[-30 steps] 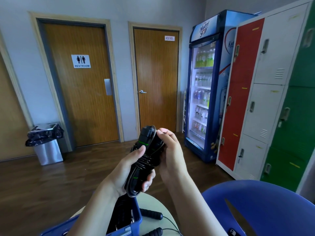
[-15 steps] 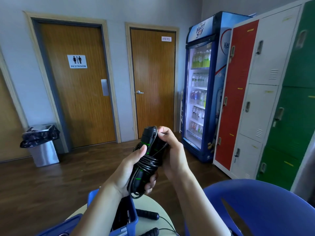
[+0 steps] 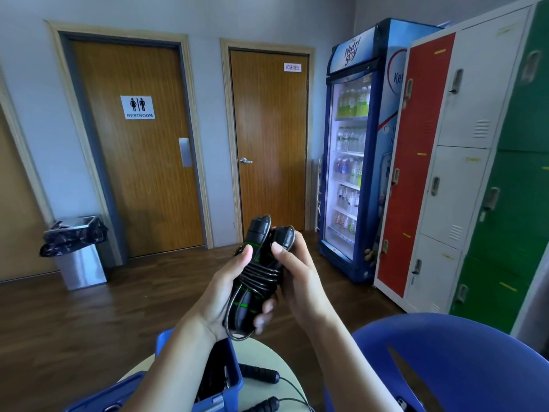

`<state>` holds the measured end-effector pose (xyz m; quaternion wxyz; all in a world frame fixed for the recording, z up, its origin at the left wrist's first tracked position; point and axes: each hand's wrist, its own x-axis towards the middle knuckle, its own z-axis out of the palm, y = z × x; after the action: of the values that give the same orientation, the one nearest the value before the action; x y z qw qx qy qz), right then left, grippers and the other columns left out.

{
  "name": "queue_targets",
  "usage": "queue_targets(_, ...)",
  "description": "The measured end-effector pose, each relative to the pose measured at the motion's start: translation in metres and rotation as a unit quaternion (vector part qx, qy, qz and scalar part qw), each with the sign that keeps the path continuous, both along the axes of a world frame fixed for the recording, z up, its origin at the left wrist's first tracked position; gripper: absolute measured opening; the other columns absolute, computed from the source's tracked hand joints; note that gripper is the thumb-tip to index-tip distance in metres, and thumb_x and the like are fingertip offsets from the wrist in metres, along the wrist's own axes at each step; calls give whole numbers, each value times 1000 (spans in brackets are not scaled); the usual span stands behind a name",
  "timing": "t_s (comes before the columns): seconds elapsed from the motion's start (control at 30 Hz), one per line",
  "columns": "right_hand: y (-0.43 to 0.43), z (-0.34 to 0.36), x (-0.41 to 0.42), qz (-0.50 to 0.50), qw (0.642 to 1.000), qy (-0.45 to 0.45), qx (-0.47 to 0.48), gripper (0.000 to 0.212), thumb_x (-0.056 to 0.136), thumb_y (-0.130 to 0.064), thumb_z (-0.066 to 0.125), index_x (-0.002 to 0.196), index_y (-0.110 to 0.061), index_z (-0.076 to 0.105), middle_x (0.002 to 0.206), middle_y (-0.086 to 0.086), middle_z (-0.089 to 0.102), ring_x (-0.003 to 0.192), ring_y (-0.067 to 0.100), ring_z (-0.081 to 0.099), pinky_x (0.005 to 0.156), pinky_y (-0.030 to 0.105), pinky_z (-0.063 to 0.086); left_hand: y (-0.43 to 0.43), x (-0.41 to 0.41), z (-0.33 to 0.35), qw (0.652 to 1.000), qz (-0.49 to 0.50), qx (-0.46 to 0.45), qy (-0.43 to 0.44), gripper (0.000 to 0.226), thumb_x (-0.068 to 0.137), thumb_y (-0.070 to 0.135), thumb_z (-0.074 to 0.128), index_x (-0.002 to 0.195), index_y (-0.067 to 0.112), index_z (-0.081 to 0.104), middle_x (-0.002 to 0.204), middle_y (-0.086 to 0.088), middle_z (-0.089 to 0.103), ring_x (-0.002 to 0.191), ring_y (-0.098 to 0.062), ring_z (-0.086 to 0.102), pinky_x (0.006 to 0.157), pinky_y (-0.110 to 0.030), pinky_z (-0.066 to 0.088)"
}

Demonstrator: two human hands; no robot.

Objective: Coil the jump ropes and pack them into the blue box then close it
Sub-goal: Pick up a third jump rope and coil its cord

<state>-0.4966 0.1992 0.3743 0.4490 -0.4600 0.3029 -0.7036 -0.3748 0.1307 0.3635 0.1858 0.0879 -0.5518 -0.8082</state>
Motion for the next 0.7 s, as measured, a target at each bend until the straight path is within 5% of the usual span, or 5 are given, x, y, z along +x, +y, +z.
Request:
queue_targets(0.27, 4, -6, 11, 6, 999, -12, 43, 22, 96, -17, 52, 117, -11, 49, 76, 5, 57, 35, 20, 39, 31, 22, 40, -3, 0, 3, 998, 53, -20, -8, 80, 62, 66, 74, 124, 18, 60, 60, -18, 54, 39, -24, 51, 41, -27, 46)
queue_targets(0.4, -4, -16, 4, 59, 996, -5, 66, 28, 96, -29, 49, 121, -19, 53, 83, 22, 50, 40, 26, 48, 40, 30, 47, -4, 5, -1, 990, 108, -55, -76, 69, 64, 68, 68, 105, 12, 68, 62, -17, 56, 43, -24, 51, 44, -27, 45)
queue_targets(0.47, -10, -21, -1, 32, 998, 20, 59, 46, 89, -52, 48, 119, -19, 61, 97, 29, 58, 64, 33, 60, 63, 41, 53, -3, 7, -2, 980, 143, -85, -110, 73, 57, 72, 72, 96, 10, 66, 63, -14, 58, 45, -24, 52, 46, -27, 44)
queue_targets(0.57, -20, -15, -17, -33, 986, 47, 153, 74, 80, -79, 34, 94, -19, 74, 100, 15, 71, 96, 29, 67, 92, 43, 48, -3, 11, -7, 950, 196, -184, -159, 72, 53, 67, 78, 103, 19, 57, 63, -11, 59, 48, -23, 51, 48, -28, 43)
queue_targets(0.7, -31, 9, -35, -47, 901, 282, 326, 105, 59, -99, 18, 94, -11, 65, 91, 14, 66, 78, 25, 65, 66, 32, 55, -3, 12, -13, 850, 274, -343, -292, 79, 44, 69, 81, 104, 29, 47, 80, 5, 68, 62, -10, 62, 58, -29, 50)
